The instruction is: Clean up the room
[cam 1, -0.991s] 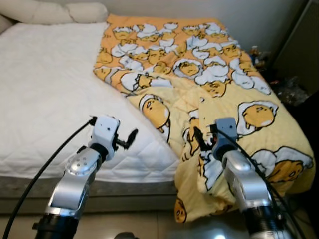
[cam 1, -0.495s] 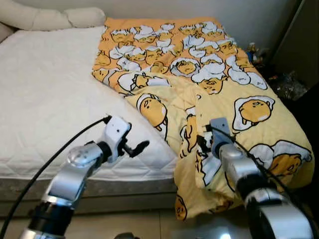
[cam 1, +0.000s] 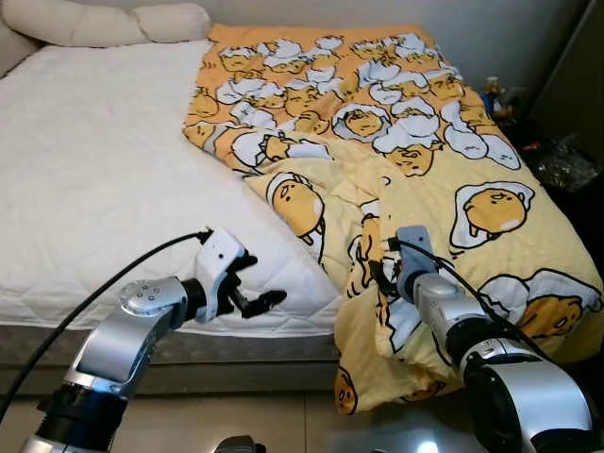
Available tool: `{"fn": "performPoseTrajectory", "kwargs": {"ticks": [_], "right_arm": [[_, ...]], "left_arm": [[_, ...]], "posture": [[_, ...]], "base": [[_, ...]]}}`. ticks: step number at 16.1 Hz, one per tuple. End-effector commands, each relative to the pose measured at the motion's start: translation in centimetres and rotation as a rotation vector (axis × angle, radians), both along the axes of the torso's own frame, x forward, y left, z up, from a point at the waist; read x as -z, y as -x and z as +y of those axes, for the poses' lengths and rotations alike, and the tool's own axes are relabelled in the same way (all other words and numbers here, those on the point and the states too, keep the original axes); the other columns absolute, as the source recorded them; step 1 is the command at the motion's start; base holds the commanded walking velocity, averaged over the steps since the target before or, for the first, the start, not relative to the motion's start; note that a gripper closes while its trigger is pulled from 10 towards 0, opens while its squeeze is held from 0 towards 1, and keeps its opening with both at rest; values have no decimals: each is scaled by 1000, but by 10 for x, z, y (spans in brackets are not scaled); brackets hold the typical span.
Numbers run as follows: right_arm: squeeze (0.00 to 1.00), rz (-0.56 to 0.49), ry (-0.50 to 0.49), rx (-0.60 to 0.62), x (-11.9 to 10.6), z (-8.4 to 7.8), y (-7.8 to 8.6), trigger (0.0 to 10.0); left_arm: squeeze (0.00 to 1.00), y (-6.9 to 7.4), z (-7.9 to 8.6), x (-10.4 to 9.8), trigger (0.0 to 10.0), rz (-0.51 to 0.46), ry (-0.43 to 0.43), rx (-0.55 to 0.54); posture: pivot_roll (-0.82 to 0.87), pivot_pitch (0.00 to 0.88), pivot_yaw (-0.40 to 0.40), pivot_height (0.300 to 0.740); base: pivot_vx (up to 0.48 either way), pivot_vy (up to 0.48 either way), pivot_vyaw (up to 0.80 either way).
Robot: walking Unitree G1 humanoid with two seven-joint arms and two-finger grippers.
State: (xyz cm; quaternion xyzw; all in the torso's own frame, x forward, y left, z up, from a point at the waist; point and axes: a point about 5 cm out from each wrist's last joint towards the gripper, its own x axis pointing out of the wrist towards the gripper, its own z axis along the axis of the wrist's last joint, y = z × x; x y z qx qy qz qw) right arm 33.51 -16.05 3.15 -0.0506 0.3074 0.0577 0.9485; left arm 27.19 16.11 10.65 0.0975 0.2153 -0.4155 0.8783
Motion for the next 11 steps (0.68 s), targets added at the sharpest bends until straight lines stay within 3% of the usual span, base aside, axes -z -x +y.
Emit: {"fn": "performPoseTrajectory", "kwargs": {"ticks": [1, 2, 3, 9, 11], "right_arm": [[0, 2, 31, -11, -2, -4, -1, 4667], [0, 8, 35, -12, 0, -5, 0, 3020], [0, 32, 43, -21, 5, -5, 4, 588], [0, 67, 53, 4, 15, -8, 12, 1608], [0, 71, 45, 24, 16, -8, 14, 1020]], "left_arm": [[0, 4, 0, 2, 10000, 24, -20, 19], [0, 5, 1, 3, 10000, 31, -24, 21], [0, 7, 1, 3, 10000, 44, -16, 17], [0, 13, 0, 0, 10000, 72, -2, 50], [0, 15, 0, -1, 10000, 81, -5, 50]], "posture": [[167, 0, 10, 740], [168, 0, 8, 740], [173, 0, 5, 740], [185, 0, 0, 740], [191, 0, -3, 740]], "base": [[0, 0, 0], [0, 0, 0], [0, 0, 0], [0, 0, 0], [0, 0, 0]]}}
